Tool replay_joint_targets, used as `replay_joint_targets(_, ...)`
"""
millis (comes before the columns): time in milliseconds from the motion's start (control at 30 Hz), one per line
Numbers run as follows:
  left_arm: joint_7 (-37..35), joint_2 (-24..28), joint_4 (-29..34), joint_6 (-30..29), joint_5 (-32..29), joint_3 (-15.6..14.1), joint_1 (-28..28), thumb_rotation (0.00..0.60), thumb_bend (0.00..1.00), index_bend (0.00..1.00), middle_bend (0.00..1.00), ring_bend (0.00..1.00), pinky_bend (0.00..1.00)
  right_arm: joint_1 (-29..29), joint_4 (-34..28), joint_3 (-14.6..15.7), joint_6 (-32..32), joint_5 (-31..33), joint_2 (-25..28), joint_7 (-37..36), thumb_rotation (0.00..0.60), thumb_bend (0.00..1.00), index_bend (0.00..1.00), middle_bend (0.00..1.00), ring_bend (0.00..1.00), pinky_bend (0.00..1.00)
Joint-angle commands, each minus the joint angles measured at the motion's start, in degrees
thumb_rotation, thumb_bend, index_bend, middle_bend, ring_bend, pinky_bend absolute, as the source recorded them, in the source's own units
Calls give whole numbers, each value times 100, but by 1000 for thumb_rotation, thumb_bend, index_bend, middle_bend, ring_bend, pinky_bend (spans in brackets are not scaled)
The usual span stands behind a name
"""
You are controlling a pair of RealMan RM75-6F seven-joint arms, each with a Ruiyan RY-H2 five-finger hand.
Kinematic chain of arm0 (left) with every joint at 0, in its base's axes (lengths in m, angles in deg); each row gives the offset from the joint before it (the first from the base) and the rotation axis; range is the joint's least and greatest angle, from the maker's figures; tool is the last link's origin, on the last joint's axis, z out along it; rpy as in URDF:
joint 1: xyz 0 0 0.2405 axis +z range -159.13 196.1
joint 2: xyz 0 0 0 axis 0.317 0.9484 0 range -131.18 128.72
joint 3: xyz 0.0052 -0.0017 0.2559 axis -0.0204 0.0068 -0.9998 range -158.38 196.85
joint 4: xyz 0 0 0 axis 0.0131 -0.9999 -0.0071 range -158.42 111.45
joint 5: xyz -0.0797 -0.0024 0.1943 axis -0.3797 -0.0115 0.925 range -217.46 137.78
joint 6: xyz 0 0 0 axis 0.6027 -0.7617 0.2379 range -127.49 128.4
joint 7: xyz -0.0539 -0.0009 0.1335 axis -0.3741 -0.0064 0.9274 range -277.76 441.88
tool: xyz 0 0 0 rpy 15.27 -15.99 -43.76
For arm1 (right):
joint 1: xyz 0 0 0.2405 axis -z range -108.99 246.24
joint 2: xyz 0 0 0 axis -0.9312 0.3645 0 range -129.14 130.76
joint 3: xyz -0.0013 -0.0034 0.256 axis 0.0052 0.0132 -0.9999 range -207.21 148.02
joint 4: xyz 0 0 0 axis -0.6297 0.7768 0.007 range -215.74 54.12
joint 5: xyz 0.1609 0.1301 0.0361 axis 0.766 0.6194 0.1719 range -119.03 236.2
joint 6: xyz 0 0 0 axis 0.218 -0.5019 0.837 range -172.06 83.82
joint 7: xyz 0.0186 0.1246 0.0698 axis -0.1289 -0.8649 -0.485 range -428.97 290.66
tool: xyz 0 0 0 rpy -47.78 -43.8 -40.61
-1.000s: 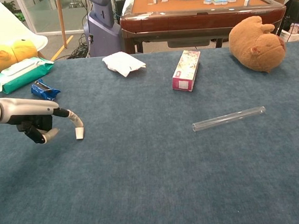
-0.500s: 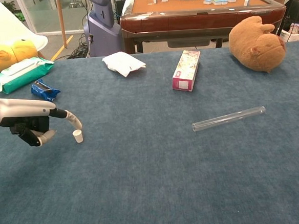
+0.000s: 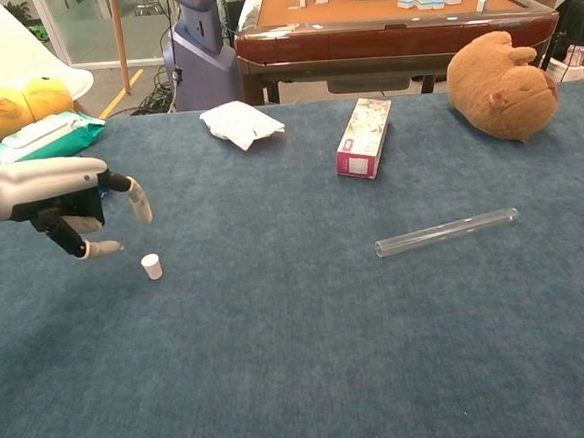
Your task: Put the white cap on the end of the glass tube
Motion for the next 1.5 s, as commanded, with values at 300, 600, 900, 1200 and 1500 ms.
replay_joint_targets(300,614,-439,-306,-56,26,-4,-22,600,289,401,1000,1000,1000,22,37,8,-5,9,-7,-48,600,254,403,532,449,477)
replay_joint_targets(600,860,-694,-493,-2,-53,26,-66,600,290,413,1000,1000,1000,50,81,13,-29,2,-10,-121,600,254,403,532,449,477)
replay_joint_targets(900,1003,-865,-700,42,-101,47,-94,600,290,426,1000,1000,1000,79,102,21,-46,3,2,-155,600,254,403,532,449,477)
replay_joint_targets(1200,987,-935,-825,39,-57,49,-80,600,290,463,1000,1000,1000,86,110,16,-40,21,0,-146,600,254,403,532,449,477)
replay_joint_targets(1500,948,-984,-896,58,-4,61,-86,600,290,492,1000,1000,1000,113,110,20,-52,42,6,-154,600,254,403,532,449,477)
